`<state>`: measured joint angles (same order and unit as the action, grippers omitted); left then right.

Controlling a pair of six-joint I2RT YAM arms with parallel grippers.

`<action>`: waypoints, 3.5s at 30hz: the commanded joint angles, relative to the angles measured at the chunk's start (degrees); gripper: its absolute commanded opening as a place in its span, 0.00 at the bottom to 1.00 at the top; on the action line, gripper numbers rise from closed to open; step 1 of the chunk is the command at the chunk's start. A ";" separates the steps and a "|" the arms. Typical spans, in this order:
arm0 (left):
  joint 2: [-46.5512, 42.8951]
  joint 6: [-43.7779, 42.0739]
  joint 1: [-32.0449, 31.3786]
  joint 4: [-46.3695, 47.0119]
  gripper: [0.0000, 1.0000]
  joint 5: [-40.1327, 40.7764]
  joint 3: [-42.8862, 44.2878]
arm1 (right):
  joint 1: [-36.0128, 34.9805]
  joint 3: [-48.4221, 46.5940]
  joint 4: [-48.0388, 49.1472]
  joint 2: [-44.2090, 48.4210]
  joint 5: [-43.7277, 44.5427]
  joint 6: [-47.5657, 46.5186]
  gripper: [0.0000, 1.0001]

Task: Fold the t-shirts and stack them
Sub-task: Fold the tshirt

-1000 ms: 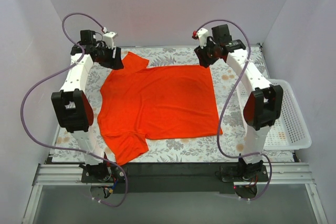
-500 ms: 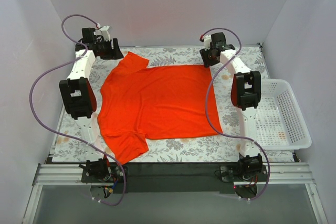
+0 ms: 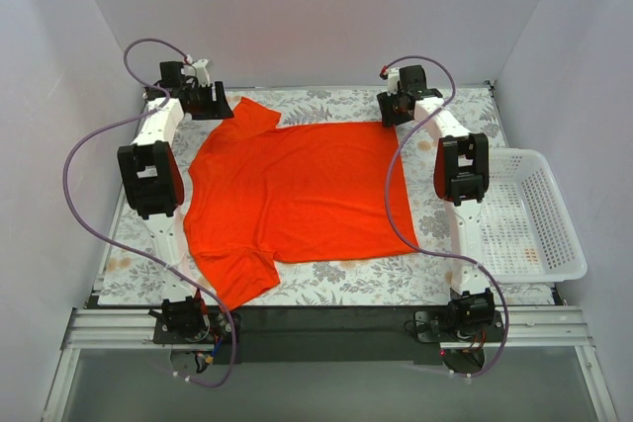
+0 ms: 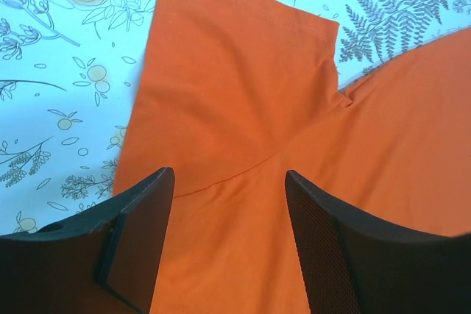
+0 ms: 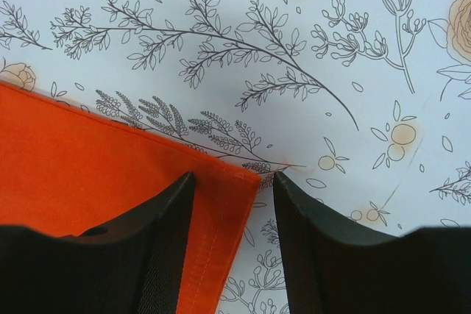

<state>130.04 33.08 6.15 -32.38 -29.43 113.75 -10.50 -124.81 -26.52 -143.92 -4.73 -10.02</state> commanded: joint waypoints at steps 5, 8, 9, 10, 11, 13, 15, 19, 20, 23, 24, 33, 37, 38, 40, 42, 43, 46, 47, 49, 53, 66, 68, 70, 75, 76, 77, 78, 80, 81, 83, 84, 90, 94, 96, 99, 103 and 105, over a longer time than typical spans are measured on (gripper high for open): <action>2.85 1.02 1.41 1.71 0.61 2.70 6.65 | 0.57 -1.75 1.39 -0.93 -2.55 1.06 0.41; 6.27 1.46 1.49 2.23 0.64 5.08 10.25 | 0.92 -1.05 1.30 -0.66 -4.49 0.71 0.31; 7.41 1.63 1.49 2.32 0.64 6.91 11.39 | 0.92 -1.05 1.21 -0.66 -4.67 0.71 0.22; 9.95 1.72 1.41 2.41 0.64 7.63 14.27 | 1.01 -0.96 1.21 -0.66 -4.93 0.53 0.18; 11.28 1.72 1.41 2.67 0.64 8.16 15.87 | 0.92 -0.96 1.12 -0.58 -5.54 0.36 0.13; 14.78 1.46 1.41 3.02 0.64 9.47 18.86 | 0.92 -0.78 1.30 -0.49 -5.90 0.00 0.01; 16.47 1.37 1.49 4.08 0.63 9.83 21.33 | 0.92 -0.78 1.21 -0.49 -6.08 -0.17 0.01; 17.70 -0.29 0.79 6.36 0.57 10.53 20.11 | 0.92 -0.52 1.30 -0.31 -6.69 -0.52 0.01; 17.71 -0.82 0.53 6.28 0.56 10.71 19.75 | 0.92 -0.52 1.30 -0.31 -6.87 -0.70 0.01; 17.09 -1.70 -0.61 5.84 0.55 10.71 17.38 | 0.84 -0.43 1.30 -0.22 -7.48 -0.96 0.01; 16.83 -1.70 -0.79 5.66 0.55 10.19 15.90 | 0.92 -0.43 1.21 -0.22 -7.48 -0.88 0.01; 15.33 2.24 -1.41 4.08 0.51 7.37 12.63 | 0.84 -0.43 1.30 -0.14 -7.84 -1.05 0.01; 14.28 5.31 -0.97 3.90 0.55 5.88 12.19 | 0.84 -0.43 1.30 -0.22 -7.84 -0.97 0.01; 14.19 6.02 -0.45 3.90 0.55 5.35 12.37 | 0.92 -0.43 1.30 -0.22 -7.84 -1.05 0.01; 14.28 8.21 0.17 3.90 0.56 4.91 12.81 | 0.92 -0.34 1.30 -0.22 -7.84 -0.96 0.01; 14.28 9.54 1.31 4.52 0.56 5.79 13.25 | 0.84 -0.34 1.30 -0.22 -7.92 -1.05 0.01; 14.54 10.24 1.67 4.52 0.57 5.53 13.60 | 0.92 -0.34 1.39 -0.22 -7.92 -1.05 0.01; 14.81 12.79 3.25 4.43 0.57 4.56 14.39 | 0.84 -0.34 1.30 -0.22 -8.01 -1.14 0.01; 14.89 13.67 3.86 4.52 0.57 3.69 14.30 | 0.83 -0.34 1.30 -0.22 -8.01 -1.14 0.01; 14.81 14.90 4.39 4.69 0.58 2.02 14.13 | 0.92 -0.34 1.30 -0.22 -8.10 -1.05 0.01; 14.72 13.94 4.66 4.78 0.56 -4.22 13.34 | 0.83 -0.34 1.30 -0.22 -8.10 -1.23 0.01; 16.65 7.35 1.23 0.74 0.46 -4.32 14.47 | 0.92 0.27 1.39 0.30 -8.10 -2.46 0.01; 17.27 7.09 0.88 0.39 0.42 -3.53 15.26 | 0.92 0.10 1.39 0.30 -8.01 -2.63 0.01; 17.44 7.09 0.70 0.39 0.38 -3.18 16.06 | 0.92 0.10 1.47 0.30 -8.01 -2.64 0.01; 16.48 6.56 0.61 1.00 0.12 -1.86 16.76 | 0.92 0.10 1.56 0.92 -8.10 -3.34 0.01; 15.95 6.47 0.70 1.70 0.10 -1.51 16.15 | 1.01 0.10 1.56 1.27 -8.19 -3.51 0.01; 15.43 6.47 0.70 2.32 0.06 -1.42 15.63 | 0.92 0.10 1.56 1.62 -8.36 -3.51 0.01; 13.94 6.21 0.70 2.93 0.00 -1.25 14.75 | 1.10 0.18 1.82 1.88 -8.71 -3.77 0.01; 11.05 5.60 0.70 5.39 0.00 -1.15 11.68 | 1.36 0.36 2.26 3.20 -10.02 -3.86 0.01; 9.98 5.33 0.70 6.36 0.00 -1.16 10.45 | 1.62 0.62 2.53 3.81 -10.56 -3.78 0.01; 7.61 4.72 0.88 9.78 0.00 -1.24 6.32 | 1.80 1.32 3.49 5.75 -11.96 -3.51 0.01; 5.34 4.28 0.97 10.84 0.00 -1.24 5.00 | 2.06 2.46 4.54 6.45 -12.58 -3.43 0.01; -2.06 3.04 1.93 17.61 0.00 -3.70 -5.64 | 2.24 5.98 6.31 10.93 -15.13 -4.21 0.01; -6.63 1.38 2.20 19.02 0.00 -5.72 -10.21 | 2.50 9.05 6.31 13.30 -15.92 -5.27 0.01; -7.86 0.41 2.20 19.28 0.00 -6.16 -12.58 | 2.59 10.02 6.31 14.01 -16.01 -5.53 0.01; -10.24 -1.00 2.46 19.20 0.00 -6.34 -15.91 | 2.85 12.04 6.22 15.51 -16.45 -6.06 0.01; -14.28 -2.32 3.25 19.64 0.00 -6.69 -20.76 | 3.47 15.21 6.31 18.23 -17.24 -6.59 0.01; -16.64 -3.19 3.60 19.64 0.00 -6.60 -22.52 | 3.65 17.57 6.31 19.11 -17.68 -7.29 0.01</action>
<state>120.25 32.49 8.60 -13.65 -35.09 93.14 -7.81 -109.67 -21.76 -129.10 -20.86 -15.68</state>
